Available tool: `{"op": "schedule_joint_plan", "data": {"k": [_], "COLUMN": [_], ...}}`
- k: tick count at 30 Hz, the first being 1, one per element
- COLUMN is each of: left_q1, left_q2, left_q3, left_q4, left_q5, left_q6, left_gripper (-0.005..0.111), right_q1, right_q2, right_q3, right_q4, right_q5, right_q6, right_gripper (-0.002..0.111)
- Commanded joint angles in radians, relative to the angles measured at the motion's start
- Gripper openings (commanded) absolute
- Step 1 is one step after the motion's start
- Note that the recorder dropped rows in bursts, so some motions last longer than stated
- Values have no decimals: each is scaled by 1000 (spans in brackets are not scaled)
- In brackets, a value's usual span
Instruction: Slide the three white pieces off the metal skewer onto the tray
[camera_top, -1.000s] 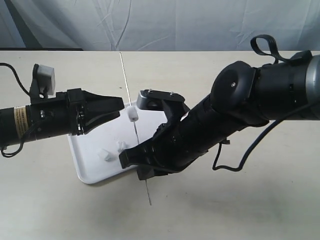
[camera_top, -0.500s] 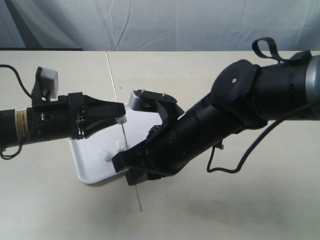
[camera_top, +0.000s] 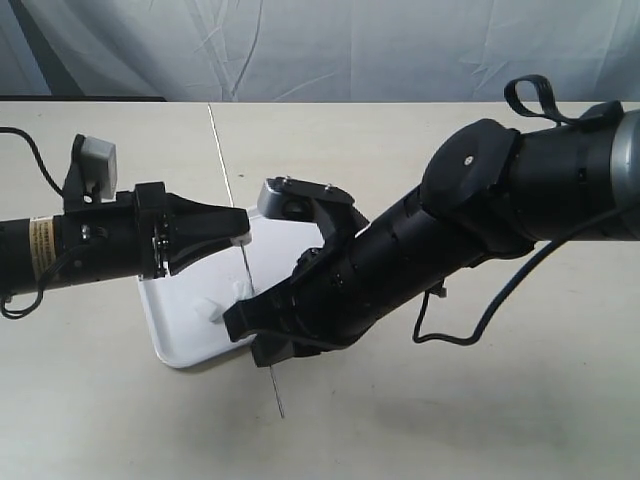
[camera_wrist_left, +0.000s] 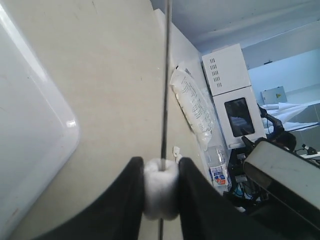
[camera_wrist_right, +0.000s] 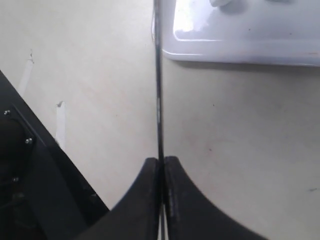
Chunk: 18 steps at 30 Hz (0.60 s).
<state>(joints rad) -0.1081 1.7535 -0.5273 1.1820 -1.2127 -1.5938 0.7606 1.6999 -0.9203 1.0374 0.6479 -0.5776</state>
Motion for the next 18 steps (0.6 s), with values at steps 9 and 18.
{"op": "schedule_joint_plan", "data": {"k": [9, 18], "left_q1": [-5, 47], "left_q2": [-8, -8], "left_q3": [-2, -2], "left_q4": [-41, -139], "left_q5": [-8, -8], "left_q6": [0, 15], "left_gripper": [21, 21], "right_q1": [-2, -2], "right_q2": [-9, -9], "right_q3": [-1, -1], "right_q4": [-1, -50], "right_q5": [1, 140], "right_q6": [-14, -14], "right_gripper": [-1, -1]}}
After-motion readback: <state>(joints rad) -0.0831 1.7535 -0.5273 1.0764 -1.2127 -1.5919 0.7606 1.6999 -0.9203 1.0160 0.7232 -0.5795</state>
